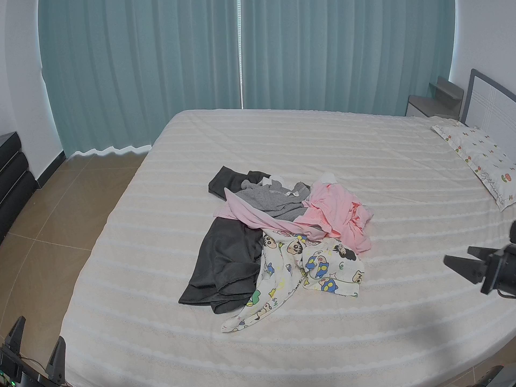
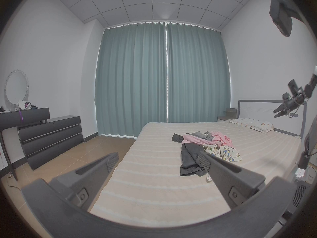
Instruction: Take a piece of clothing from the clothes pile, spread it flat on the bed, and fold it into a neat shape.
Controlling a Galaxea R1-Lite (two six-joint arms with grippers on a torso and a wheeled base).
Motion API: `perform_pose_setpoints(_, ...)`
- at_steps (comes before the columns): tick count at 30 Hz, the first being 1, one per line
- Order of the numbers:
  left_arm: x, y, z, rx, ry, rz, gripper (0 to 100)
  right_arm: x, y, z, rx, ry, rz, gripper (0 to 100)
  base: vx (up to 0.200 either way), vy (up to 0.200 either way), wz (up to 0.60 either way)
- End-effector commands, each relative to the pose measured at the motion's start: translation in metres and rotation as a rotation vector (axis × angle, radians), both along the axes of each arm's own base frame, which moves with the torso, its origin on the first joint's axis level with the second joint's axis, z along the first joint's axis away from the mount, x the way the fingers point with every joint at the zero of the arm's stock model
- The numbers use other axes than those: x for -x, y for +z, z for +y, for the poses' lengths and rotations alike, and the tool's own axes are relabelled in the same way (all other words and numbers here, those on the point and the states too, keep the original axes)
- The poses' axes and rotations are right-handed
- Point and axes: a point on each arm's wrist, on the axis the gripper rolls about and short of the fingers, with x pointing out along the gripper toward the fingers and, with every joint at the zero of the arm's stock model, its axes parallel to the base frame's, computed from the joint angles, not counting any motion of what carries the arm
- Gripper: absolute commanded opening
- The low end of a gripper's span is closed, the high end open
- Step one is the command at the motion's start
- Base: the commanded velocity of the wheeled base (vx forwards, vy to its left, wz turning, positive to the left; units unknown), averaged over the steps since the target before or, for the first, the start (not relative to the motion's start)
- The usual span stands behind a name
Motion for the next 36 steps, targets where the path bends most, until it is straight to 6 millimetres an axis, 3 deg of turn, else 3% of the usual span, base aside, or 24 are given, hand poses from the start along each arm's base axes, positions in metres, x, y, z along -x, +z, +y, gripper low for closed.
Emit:
perform_pose_setpoints(1,0.0,-0.005,0.0,0.001,0.0,-0.001,100,-0.186,-0.174,0.059,-0.029,0.023,0.519,100,0.0,0.0,0.0)
perform_pose_setpoints(4,0.0,-0.005,0.0,0.001,0.0,-0.001,100,-0.196,-0.191,0.061,-0.02,0.01,0.511,100,0.0,0.0,0.0)
perform_pose_setpoints(5,0.0,-0.005,0.0,0.001,0.0,-0.001,100,-0.205,-0.209,0.064,0.002,-0.011,0.499,100,0.0,0.0,0.0)
perform_pose_setpoints(10,0.0,-0.005,0.0,0.001,0.0,-0.001,100,-0.221,-0.234,0.067,0.055,-0.062,0.478,100,0.0,0.0,0.0)
perform_pose_setpoints(36,0.0,-0.005,0.0,0.001,0.0,-0.001,100,-0.249,-0.245,0.08,0.076,-0.059,0.403,100,0.0,0.0,0.0)
